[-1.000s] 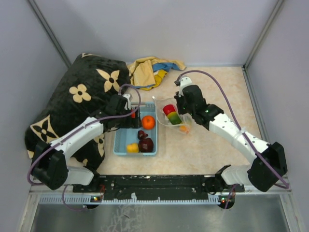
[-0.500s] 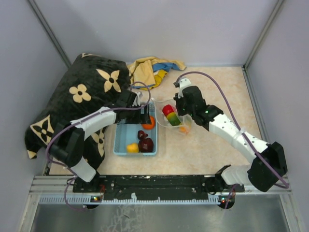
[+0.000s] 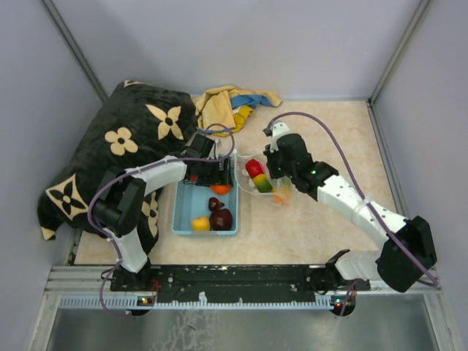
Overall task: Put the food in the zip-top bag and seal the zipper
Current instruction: Pick up the fake fruit from the bin.
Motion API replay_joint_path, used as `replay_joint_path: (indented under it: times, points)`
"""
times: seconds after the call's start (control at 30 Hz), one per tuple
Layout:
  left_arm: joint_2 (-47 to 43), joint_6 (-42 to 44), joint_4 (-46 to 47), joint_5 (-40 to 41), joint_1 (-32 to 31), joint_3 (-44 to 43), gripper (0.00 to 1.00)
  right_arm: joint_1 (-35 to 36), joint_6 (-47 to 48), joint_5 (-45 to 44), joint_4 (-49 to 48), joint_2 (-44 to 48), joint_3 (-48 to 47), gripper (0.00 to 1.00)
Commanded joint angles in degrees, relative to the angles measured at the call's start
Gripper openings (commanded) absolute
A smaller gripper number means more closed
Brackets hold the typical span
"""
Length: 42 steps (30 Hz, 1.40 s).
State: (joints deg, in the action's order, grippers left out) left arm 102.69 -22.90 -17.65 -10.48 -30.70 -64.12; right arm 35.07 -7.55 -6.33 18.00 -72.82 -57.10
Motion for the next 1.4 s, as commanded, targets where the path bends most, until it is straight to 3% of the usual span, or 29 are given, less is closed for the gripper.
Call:
replay_joint_path:
  times: [0.0,0.2,0.7,1.0,1.37]
  points:
    - [2.1,0.0,0.3,2.3,0.3,-2.8,0.92,-0.2,0.3,0.6,-1.9,2.0,-0.4,0.02]
    - [3.2,-0.3,0.7,3.0,0.2,-3.4,0.9,-0.2,-0.2,1.2,-1.2,1.9,-1.0,0.02]
    - [-7.6,-1.2,3.8,2.2,0.2,3.6,0.62,-0.2,-1.6,0.6,-0.3,2.5,-1.1,0.02]
    - [-20.4,-1.1,3.3,5.3,0.2,6.9,0.62,-0.2,-1.5,0.4,-0.5,2.5,-1.3,0.02]
    - [-34.9,-1.2,7.5,-2.7,-1.6,7.7,0.62,-0.1,-1.0,0.3,-3.6,3.7,-2.3,0.02]
